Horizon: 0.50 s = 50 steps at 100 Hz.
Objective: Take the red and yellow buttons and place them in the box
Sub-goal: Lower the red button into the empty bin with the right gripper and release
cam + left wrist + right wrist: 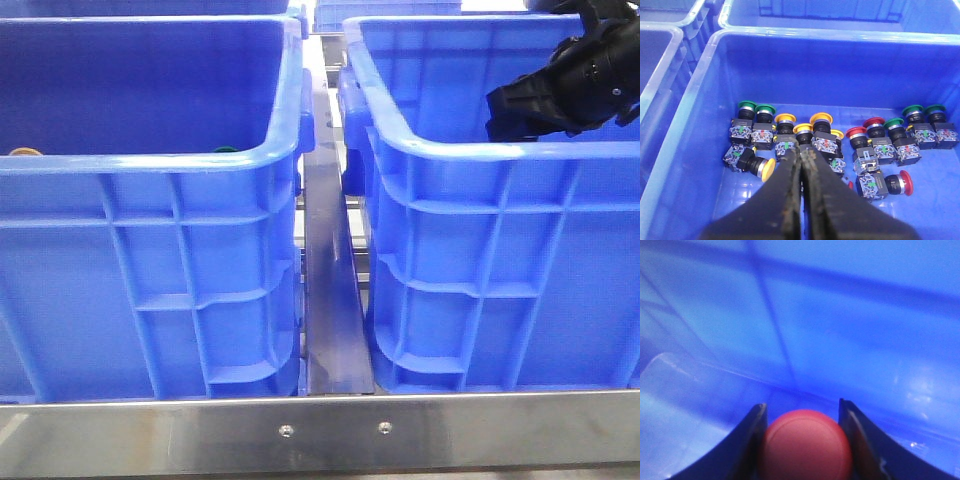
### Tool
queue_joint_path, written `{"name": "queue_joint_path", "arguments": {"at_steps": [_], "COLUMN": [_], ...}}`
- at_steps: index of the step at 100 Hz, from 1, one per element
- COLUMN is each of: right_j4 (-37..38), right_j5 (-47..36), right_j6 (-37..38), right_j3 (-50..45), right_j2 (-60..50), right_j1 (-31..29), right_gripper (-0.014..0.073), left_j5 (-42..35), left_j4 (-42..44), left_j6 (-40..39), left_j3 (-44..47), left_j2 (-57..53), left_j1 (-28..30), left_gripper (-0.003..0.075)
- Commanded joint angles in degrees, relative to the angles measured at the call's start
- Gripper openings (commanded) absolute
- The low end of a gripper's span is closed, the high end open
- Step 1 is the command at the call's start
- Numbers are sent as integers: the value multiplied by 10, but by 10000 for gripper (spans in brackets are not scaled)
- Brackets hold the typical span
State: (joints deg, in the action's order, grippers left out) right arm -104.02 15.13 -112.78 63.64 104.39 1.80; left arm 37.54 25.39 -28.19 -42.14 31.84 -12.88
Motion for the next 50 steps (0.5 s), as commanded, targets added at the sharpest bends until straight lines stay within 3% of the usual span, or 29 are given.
{"name": "queue_joint_path", "arguments": {"at_steps": [1,10,24,31,50], "right_j4": [-62,-62,-62,-62,-62], "right_j5": [-5,8,20,17,7], "right_j6": [-6,-6,-5,-5,4], "right_j3": [11,11,11,11,11], "right_j2": [-23,-25,-36,-44,-78], "right_j1": [-2,-2,-2,-2,-2], "right_gripper": [204,295,546,629,655], "left_j5": [-41,-41,-41,-41,-41], "left_j4": [10,10,10,10,10], "left_j6": [-4,-4,-4,-4,-4], "left_j3": [-16,-16,-16,-16,-16], "left_j2": [1,1,1,1,1], "left_j1": [2,2,2,2,2], "left_gripper": [-19,-19,-19,-19,-19]}}
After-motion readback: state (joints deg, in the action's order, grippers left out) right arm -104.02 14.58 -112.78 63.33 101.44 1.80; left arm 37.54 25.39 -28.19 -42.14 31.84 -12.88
